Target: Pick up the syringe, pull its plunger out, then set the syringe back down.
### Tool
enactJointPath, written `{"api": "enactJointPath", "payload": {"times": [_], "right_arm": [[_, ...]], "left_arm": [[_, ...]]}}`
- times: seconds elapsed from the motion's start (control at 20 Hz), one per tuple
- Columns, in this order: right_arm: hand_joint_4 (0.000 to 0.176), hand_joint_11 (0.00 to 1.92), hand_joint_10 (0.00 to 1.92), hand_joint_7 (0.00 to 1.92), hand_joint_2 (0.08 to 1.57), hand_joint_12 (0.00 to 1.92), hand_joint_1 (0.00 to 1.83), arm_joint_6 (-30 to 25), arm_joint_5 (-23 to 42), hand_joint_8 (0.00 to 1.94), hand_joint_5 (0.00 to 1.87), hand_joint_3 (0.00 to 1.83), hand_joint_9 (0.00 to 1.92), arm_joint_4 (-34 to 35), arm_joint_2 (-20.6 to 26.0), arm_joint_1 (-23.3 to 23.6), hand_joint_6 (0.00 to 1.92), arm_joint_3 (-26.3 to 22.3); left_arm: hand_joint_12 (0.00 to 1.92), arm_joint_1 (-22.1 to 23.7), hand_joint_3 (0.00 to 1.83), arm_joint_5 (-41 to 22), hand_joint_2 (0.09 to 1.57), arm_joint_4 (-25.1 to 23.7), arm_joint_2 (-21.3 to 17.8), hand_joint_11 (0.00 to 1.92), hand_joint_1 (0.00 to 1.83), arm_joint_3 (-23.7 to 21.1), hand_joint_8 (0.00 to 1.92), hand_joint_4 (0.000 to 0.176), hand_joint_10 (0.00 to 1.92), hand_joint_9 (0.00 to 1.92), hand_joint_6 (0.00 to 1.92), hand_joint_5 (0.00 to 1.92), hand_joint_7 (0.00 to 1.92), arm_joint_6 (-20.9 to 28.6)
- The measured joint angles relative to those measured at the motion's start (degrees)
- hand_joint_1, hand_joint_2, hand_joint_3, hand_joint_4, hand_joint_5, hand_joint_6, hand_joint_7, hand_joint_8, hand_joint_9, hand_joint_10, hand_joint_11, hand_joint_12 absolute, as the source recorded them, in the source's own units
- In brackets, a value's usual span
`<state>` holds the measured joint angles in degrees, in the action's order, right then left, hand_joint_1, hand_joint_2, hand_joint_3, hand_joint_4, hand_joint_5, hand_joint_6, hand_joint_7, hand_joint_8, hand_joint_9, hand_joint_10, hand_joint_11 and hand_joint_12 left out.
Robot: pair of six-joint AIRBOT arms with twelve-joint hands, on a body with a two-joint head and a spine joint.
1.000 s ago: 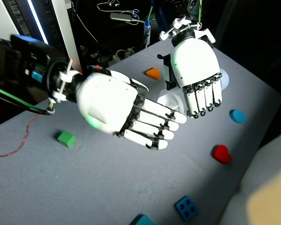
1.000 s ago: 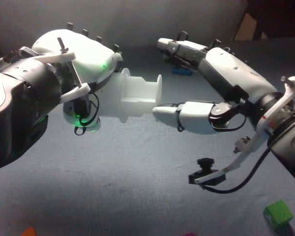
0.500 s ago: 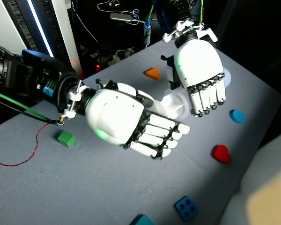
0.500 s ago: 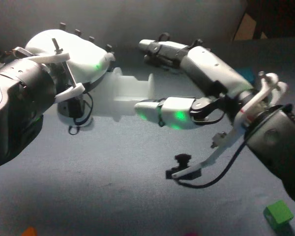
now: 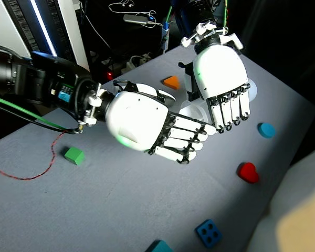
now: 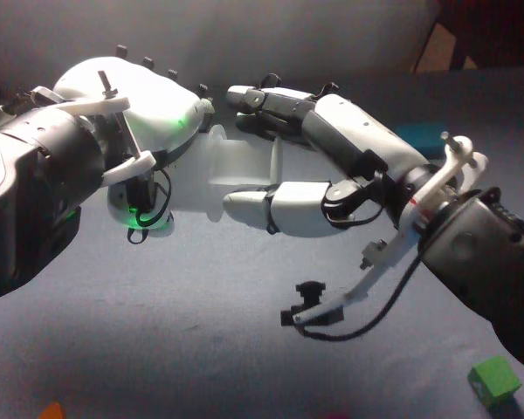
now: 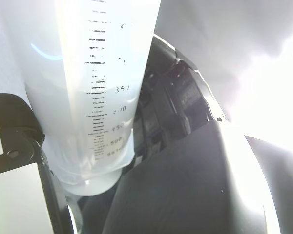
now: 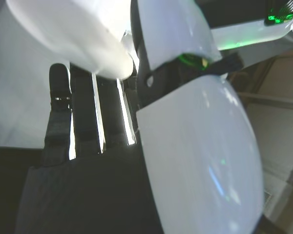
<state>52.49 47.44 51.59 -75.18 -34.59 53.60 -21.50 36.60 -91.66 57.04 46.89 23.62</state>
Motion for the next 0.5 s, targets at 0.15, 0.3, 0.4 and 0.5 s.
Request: {"api": "enactJointPath", "payload": {"times": [0.15, 0.3, 0.4, 0.5], "right_arm": [[0.000, 0.00, 0.01, 0.50, 0.98, 0.84, 1.22, -3.52, -1.90, 0.01, 0.37, 0.00, 0.43, -0.17, -1.03, -0.44, 0.00, 3.45], [0.000, 0.00, 0.01, 0.51, 0.97, 0.84, 1.21, -6.67, -2.60, 0.01, 0.37, 0.00, 0.43, -2.38, -1.27, -0.44, 0.00, 4.11], [0.000, 0.00, 0.01, 0.51, 0.97, 0.84, 1.21, -7.39, -2.54, 0.01, 0.37, 0.00, 0.43, -2.56, -1.75, -0.48, 0.00, 4.15], [0.000, 0.00, 0.01, 0.51, 0.98, 0.83, 1.23, -8.96, -2.23, 0.01, 0.37, 0.00, 0.44, -2.71, -1.97, -0.72, 0.00, 4.28]], "left_arm": [[1.76, 0.39, 0.00, 0.28, 1.23, -0.22, 0.00, 0.59, 1.47, 0.02, 1.28, 0.000, 1.52, 0.72, 1.41, 0.62, 0.72, 0.07], [1.76, 0.44, 0.00, 0.35, 1.23, -0.31, 0.00, 0.60, 1.47, 0.02, 1.33, 0.000, 1.51, 0.72, 1.43, 0.62, 0.70, 0.09], [1.74, 0.44, 0.00, 0.35, 1.24, -0.20, 0.00, 0.66, 1.46, 0.00, 1.34, 0.000, 1.53, 0.67, 1.45, 0.61, 0.68, -0.04], [1.73, 0.44, 0.00, 0.31, 1.23, -0.02, 0.00, 0.66, 1.47, 0.02, 1.32, 0.000, 1.52, 0.69, 1.45, 0.61, 0.69, -0.02]]}}
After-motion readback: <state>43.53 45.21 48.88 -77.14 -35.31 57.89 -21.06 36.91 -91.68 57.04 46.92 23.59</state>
